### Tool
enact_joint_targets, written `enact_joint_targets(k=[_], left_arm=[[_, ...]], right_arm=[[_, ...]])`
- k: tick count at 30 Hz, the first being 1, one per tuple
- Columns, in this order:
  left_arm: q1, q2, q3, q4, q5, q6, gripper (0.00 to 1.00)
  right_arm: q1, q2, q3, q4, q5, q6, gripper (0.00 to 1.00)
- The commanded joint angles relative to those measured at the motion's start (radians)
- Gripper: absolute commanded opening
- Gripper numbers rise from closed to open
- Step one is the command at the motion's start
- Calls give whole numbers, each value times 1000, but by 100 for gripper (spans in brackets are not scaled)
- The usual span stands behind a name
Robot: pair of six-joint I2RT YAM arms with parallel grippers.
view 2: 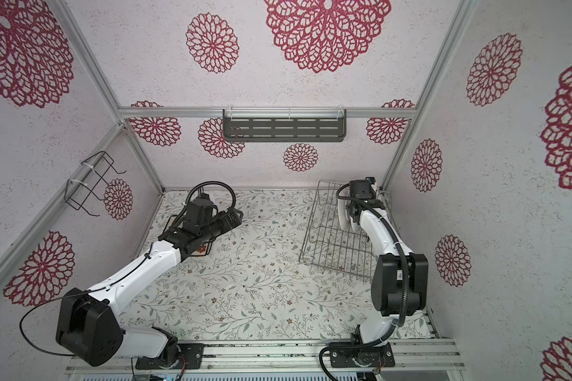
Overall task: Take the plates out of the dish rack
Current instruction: 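Lift the dark square plate upward out of the rack with the right gripper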
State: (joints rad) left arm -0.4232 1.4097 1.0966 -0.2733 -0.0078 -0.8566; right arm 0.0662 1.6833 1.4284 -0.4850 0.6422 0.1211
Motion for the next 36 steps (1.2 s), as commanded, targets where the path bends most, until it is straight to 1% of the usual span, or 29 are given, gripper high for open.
enact_joint_targets(k=[1,9,14,16,22,31,36], left_arm=[[-7,-37,-13,23,5,21,97],[-10,-41,-14,25,2,18,97],[-10,-43,-15,24,-1,20,97],[-12,-43,-15,22,-2,21,97],[-11,-49,-17,17,-12,21,97],[-13,-51,-14,18,-15,22,97],[-13,-52,-14,19,-15,22,97]], right_arm=[[7,0,31,15,9,-15,17],[17,-2,34,19,58,-29,11],[30,1,31,36,115,-56,4],[37,-3,25,52,137,-66,0],[53,-17,10,103,220,-80,0],[70,-77,-19,190,239,-124,0],[74,-92,-19,223,269,-160,0]])
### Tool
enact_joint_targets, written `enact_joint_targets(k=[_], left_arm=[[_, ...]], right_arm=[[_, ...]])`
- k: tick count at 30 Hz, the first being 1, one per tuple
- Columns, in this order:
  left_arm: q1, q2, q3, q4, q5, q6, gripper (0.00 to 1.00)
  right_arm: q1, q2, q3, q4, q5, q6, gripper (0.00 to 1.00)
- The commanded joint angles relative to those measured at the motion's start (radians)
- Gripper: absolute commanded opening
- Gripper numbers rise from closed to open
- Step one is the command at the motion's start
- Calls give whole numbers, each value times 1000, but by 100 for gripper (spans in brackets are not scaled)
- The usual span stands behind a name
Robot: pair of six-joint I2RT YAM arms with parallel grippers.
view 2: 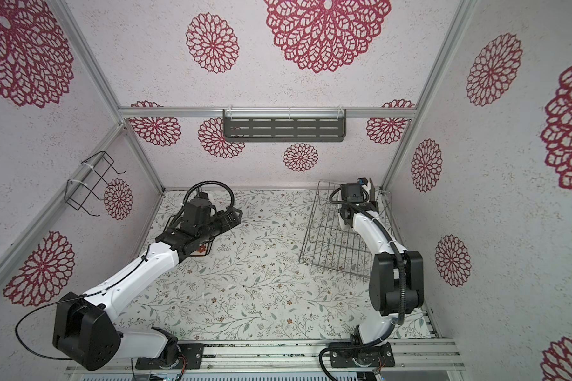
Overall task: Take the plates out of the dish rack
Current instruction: 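Lift the dark square plate upward out of the rack with the right gripper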
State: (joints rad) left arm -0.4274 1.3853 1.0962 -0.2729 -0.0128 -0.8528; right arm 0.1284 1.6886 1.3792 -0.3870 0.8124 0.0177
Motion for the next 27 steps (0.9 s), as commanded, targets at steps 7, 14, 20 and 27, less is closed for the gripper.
enact_joint_targets(k=[7,14,20,27], left_arm=[[-9,-32,-12,18,-13,17,97],[-13,-35,-12,18,-17,10,97],[-17,-38,-9,15,-16,9,97],[-22,-46,-11,17,-21,9,97]], right_arm=[[24,-134,33,160,115,-95,0],[35,-165,19,227,188,-158,0],[42,-200,10,259,201,-166,0],[64,-242,17,274,202,-195,0]])
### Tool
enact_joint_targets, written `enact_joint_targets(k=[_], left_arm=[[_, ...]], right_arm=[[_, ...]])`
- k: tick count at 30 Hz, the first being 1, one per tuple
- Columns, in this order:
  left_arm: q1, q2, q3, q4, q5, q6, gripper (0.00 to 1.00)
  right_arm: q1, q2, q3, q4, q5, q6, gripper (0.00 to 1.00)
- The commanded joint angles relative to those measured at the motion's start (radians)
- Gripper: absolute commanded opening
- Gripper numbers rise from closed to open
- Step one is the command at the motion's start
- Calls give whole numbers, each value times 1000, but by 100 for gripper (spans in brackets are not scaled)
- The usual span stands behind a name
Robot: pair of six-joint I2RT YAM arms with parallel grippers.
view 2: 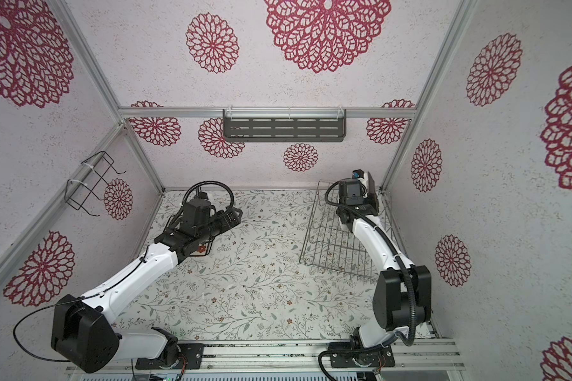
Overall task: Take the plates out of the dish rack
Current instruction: 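Lift the dark square plate upward out of the rack with the right gripper, then carry the dark plate toward the left gripper while the left gripper reaches for it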
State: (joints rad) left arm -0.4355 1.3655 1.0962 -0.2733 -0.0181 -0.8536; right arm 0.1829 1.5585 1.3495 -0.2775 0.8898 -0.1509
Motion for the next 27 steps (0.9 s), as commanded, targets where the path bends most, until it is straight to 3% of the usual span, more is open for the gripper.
enact_joint_targets(k=[1,19,22,27], left_arm=[[-14,-26,-13,17,-18,10,97],[-17,-26,-26,53,-8,-12,97],[-17,-26,-28,60,-3,-17,97],[-18,-28,-24,62,-6,-19,97]], right_arm=[[12,-118,49,167,126,-32,0],[150,-340,69,226,145,-59,0],[180,-389,75,227,126,-25,0],[246,-477,117,129,55,144,0]])
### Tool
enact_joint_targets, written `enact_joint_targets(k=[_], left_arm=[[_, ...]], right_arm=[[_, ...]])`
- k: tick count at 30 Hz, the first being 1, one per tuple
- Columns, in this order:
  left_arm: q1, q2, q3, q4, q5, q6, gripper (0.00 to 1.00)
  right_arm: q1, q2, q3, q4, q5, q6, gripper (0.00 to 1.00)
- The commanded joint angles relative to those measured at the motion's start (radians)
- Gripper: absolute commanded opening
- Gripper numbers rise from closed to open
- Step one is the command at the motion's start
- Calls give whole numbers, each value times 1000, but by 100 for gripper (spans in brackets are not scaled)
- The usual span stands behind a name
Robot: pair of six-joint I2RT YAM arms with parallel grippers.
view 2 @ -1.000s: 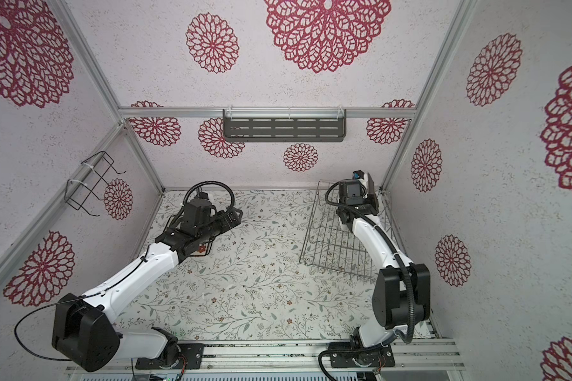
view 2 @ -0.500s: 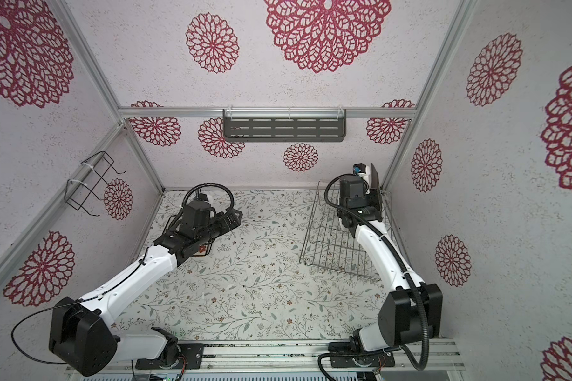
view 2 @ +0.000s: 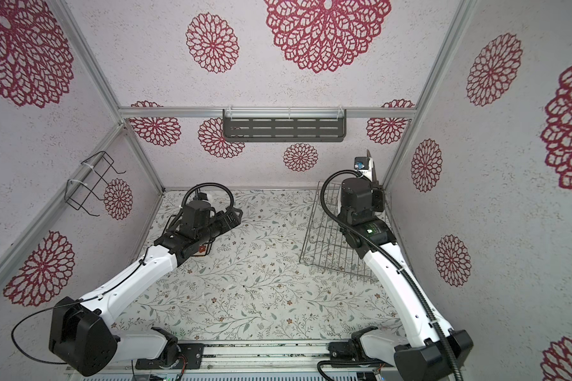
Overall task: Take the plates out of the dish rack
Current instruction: 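Carry the dark plate toward the left gripper while the left gripper reaches for it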
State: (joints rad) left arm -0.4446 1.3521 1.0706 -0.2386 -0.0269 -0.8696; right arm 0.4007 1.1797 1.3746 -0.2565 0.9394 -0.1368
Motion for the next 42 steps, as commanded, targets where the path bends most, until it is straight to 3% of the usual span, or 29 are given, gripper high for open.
enact_joint_targets(k=[1,12,18,31,42], left_arm=[[-8,-13,3,28,1,-2,97],[-8,7,25,26,12,-9,97],[-9,-8,29,13,9,-10,97],[42,-74,-73,148,93,-151,97],[121,-63,-296,591,268,-460,98]], right_arm=[[38,-116,91,93,-12,166,0],[47,-218,-10,42,-374,661,0],[47,-214,-106,159,-499,843,0],[48,-238,-500,728,-495,1155,0],[49,-183,-605,925,-487,1257,0]])
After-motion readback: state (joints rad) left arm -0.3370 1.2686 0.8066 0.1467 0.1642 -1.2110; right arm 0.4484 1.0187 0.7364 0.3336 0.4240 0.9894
